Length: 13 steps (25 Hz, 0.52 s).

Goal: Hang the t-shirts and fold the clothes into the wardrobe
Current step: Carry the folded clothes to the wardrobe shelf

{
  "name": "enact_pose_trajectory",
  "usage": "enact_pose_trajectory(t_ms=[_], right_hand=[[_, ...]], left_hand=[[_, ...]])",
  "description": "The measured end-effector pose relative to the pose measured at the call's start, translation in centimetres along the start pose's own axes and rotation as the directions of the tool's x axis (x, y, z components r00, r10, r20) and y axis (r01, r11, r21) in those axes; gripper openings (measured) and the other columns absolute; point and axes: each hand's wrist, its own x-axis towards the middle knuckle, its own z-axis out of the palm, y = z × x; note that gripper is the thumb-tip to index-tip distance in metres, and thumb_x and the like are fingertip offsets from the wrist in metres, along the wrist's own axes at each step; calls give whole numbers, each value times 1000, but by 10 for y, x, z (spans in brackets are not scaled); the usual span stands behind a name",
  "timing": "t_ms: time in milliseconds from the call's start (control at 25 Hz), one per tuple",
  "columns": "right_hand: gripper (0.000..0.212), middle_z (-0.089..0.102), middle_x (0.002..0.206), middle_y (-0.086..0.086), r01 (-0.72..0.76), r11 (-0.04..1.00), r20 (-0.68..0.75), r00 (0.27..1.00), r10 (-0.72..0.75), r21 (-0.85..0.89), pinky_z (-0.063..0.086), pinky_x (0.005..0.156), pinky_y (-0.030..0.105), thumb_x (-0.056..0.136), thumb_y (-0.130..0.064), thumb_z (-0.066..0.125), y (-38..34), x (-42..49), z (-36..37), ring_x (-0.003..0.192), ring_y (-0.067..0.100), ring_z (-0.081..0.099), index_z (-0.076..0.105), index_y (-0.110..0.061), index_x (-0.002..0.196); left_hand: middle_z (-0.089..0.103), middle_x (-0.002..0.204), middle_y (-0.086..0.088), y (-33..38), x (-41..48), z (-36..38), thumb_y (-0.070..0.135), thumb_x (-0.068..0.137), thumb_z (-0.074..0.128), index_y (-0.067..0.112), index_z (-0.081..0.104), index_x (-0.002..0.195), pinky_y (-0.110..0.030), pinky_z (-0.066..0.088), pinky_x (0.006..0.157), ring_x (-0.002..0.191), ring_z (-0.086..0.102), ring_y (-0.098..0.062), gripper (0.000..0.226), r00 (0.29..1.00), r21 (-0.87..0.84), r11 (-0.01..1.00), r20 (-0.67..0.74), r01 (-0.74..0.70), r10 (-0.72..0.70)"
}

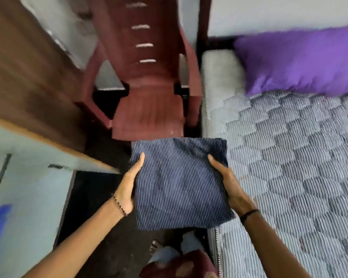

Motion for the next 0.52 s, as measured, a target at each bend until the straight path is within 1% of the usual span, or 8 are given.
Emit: enact_pose_trajectory(t_ms=[80, 160, 200, 240, 280, 360, 440, 520], right_hand=[[58, 70, 132, 7, -5, 999, 56, 998, 7, -51, 43, 114, 54, 85, -46, 77, 4, -5, 49, 123, 30, 66, 67, -16, 134], [50, 71, 129, 6, -19, 993, 89, 996, 29, -113, 44, 113, 53, 90, -41, 73, 8, -12, 95, 121, 28, 67, 67, -17, 134], [47, 72, 128, 7, -39, 989, 124, 991, 57, -144, 45, 112, 52, 92, -39, 71, 11, -15, 122, 119, 29, 68, 67, -16, 133], [46, 72, 126, 9, -68, 983, 159, 983, 96, -173, 45, 112, 52, 92, -38, 70, 14, -19, 153, 118, 30, 68, 68, -15, 132], [45, 72, 126, 10, -93, 975, 192, 972, 133, -202, 45, 112, 52, 93, -38, 70, 19, -22, 184, 117, 31, 69, 68, -14, 131], [44, 72, 125, 13, -95, 968, 237, 960, 152, -233, 46, 111, 52, 94, -37, 69, 22, -23, 227, 116, 33, 69, 69, -10, 129], [44, 72, 125, 15, -117, 951, 303, 931, 206, -286, 46, 111, 53, 94, -37, 69, 33, -26, 286, 116, 35, 69, 69, -8, 128], [43, 73, 123, 16, -108, 935, 341, 912, 228, -337, 49, 108, 53, 95, -37, 68, 41, -28, 335, 114, 37, 69, 70, -8, 126]], left_hand=[[73, 108, -2, 10, -29, -43, 54, 95, 48, 25, 66, 112, -40, 51, 86, 103, 66, -20, 39, 997, -70, 997, -79, -29, 23], [69, 121, -5, 16, -52, -84, 61, 92, 48, 24, 64, 124, -46, 49, 95, 112, 64, -24, 52, 989, -151, 987, -141, -58, 36], [68, 125, -4, 19, -65, -107, 62, 91, 48, 24, 64, 127, -49, 47, 99, 115, 63, -26, 55, 984, -182, 980, -172, -87, 55], [69, 124, -4, 25, -81, -130, 61, 92, 48, 23, 66, 124, -48, 47, 100, 114, 64, -26, 53, 972, -197, 973, -220, -123, 78], [71, 120, -5, 32, -97, -153, 58, 93, 48, 21, 69, 118, -47, 48, 97, 110, 66, -26, 49, 961, -211, 964, -257, -161, 105], [74, 112, -6, 43, -114, -179, 53, 95, 49, 19, 72, 108, -44, 50, 91, 103, 68, -27, 43, 946, -238, 951, -300, -196, 120], [73, 114, -8, 58, -136, -222, 54, 95, 49, 17, 71, 113, -44, 51, 91, 102, 68, -27, 47, 924, -269, 931, -354, -248, 144], [70, 119, -8, 68, -152, -260, 58, 94, 49, 18, 67, 122, -46, 48, 99, 108, 66, -28, 52, 894, -271, 915, -414, -300, 171]])
